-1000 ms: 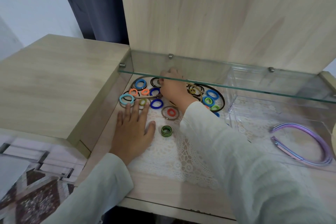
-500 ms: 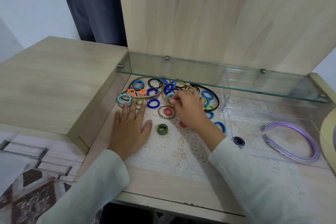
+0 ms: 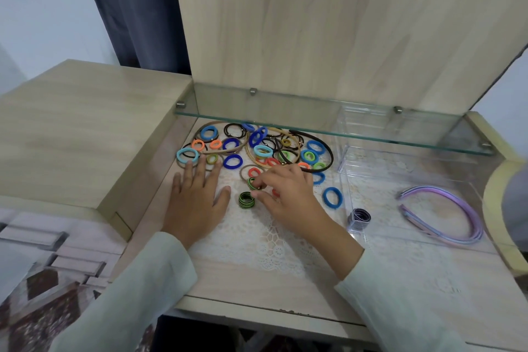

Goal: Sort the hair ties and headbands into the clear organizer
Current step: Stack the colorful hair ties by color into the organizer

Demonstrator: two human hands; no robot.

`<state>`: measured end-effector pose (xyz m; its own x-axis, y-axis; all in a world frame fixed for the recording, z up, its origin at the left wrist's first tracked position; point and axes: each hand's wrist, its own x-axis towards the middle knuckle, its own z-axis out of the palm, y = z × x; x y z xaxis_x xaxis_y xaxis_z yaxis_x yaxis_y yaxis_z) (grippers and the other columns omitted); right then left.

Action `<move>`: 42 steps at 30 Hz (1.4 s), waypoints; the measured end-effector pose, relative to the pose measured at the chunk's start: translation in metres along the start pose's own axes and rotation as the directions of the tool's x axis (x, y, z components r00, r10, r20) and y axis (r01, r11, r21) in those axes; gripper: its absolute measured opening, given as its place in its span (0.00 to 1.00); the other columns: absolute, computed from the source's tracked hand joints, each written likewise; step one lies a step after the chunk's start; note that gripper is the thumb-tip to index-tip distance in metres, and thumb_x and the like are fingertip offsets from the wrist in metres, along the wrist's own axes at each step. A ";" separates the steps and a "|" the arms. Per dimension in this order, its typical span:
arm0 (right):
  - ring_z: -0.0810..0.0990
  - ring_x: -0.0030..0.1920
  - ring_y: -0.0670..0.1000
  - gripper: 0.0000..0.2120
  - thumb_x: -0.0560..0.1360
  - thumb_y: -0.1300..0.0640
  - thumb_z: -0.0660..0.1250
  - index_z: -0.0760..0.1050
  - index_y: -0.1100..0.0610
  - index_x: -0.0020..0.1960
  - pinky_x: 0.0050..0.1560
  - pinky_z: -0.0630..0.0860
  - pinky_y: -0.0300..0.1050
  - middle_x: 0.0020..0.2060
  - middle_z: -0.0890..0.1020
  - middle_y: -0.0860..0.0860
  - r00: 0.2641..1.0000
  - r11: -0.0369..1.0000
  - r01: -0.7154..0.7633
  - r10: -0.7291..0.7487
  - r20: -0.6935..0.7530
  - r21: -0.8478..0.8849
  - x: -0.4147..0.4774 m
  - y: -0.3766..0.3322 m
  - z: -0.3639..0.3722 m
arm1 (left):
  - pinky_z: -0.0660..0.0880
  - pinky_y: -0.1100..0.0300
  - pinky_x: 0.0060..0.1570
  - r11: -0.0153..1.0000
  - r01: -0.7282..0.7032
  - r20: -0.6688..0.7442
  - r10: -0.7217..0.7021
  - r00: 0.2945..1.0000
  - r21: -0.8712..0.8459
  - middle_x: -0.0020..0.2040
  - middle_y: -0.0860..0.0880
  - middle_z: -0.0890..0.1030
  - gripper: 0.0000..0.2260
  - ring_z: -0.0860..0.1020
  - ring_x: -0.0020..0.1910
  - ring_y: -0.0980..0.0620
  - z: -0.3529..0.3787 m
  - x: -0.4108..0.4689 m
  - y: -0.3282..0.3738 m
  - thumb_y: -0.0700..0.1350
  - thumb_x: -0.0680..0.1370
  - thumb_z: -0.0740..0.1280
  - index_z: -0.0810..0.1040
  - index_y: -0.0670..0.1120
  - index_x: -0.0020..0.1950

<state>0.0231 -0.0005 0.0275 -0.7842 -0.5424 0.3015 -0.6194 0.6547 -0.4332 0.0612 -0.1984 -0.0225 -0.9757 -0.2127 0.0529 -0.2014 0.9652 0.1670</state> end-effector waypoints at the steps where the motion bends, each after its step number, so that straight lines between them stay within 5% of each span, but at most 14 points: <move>1: 0.66 0.56 0.47 0.09 0.76 0.46 0.66 0.78 0.47 0.53 0.55 0.57 0.48 0.52 0.77 0.41 1.000 1.000 0.014 -0.014 0.007 -0.002 -0.002 -0.002 0.000 | 0.45 0.45 0.76 1.000 -0.001 -0.002 0.001 1.000 -0.004 0.81 0.47 0.46 0.40 0.44 0.80 0.43 0.000 0.000 0.000 0.66 0.70 0.34 0.47 0.54 0.81; 9: 0.70 0.52 0.52 0.08 0.75 0.47 0.67 0.80 0.47 0.52 0.52 0.61 0.53 0.49 0.78 0.45 0.997 0.982 0.079 -0.076 0.024 -0.174 -0.005 -0.010 0.005 | 0.44 0.45 0.76 1.000 0.001 0.009 -0.001 1.000 -0.010 0.81 0.47 0.45 0.34 0.44 0.80 0.43 -0.001 0.001 0.000 0.63 0.75 0.42 0.46 0.54 0.81; 14: 0.74 0.49 0.54 0.07 0.71 0.50 0.72 0.82 0.48 0.49 0.48 0.67 0.54 0.45 0.79 0.46 0.996 0.956 0.080 -0.086 -0.006 -0.281 -0.004 -0.010 0.008 | 0.45 0.45 0.76 1.000 -0.009 -0.003 0.008 1.000 -0.009 0.81 0.47 0.46 0.39 0.45 0.80 0.43 0.000 0.000 -0.001 0.66 0.71 0.35 0.47 0.54 0.81; 27: 0.64 0.59 0.52 0.15 0.77 0.45 0.63 0.74 0.46 0.62 0.57 0.57 0.53 0.58 0.70 0.47 0.969 0.943 0.113 -0.036 0.243 -0.314 0.001 -0.014 0.004 | 0.44 0.42 0.75 1.000 -0.014 0.038 0.015 0.999 -0.013 0.81 0.46 0.40 0.39 0.41 0.79 0.43 0.000 0.002 0.000 0.65 0.69 0.33 0.43 0.56 0.80; 33: 0.63 0.61 0.53 0.16 0.77 0.46 0.64 0.73 0.46 0.65 0.58 0.59 0.54 0.59 0.70 0.49 0.945 0.941 0.111 -0.001 0.326 -0.319 0.009 -0.017 -0.003 | 0.32 0.42 0.73 0.987 -0.028 0.252 0.069 0.965 -0.160 0.78 0.47 0.29 0.32 0.29 0.76 0.47 -0.015 0.009 -0.007 0.57 0.75 0.49 0.37 0.68 0.76; 39: 0.62 0.61 0.55 0.15 0.77 0.51 0.64 0.74 0.44 0.63 0.58 0.60 0.56 0.58 0.69 0.50 0.935 0.940 0.107 0.016 0.355 -0.323 0.010 -0.020 -0.007 | 0.28 0.45 0.70 0.897 -0.185 0.243 0.299 0.923 -0.403 0.79 0.53 0.35 0.28 0.30 0.76 0.51 -0.030 0.001 -0.018 0.46 0.82 0.61 0.52 0.75 0.69; 42: 0.62 0.61 0.55 0.15 0.77 0.51 0.64 0.74 0.44 0.63 0.59 0.60 0.56 0.58 0.69 0.50 0.939 0.942 0.093 0.024 0.343 -0.323 0.008 -0.022 -0.007 | 0.29 0.44 0.71 0.909 -0.234 0.234 0.325 0.916 -0.345 0.79 0.54 0.35 0.25 0.31 0.76 0.51 -0.030 -0.001 -0.018 0.46 0.84 0.58 0.54 0.73 0.70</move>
<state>0.0298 -0.0155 0.0459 -0.7386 -0.6739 -0.0189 -0.6688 0.7359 -0.1057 0.0683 -0.2198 0.0040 -0.9798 0.1544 -0.1273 0.0756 0.8747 0.4788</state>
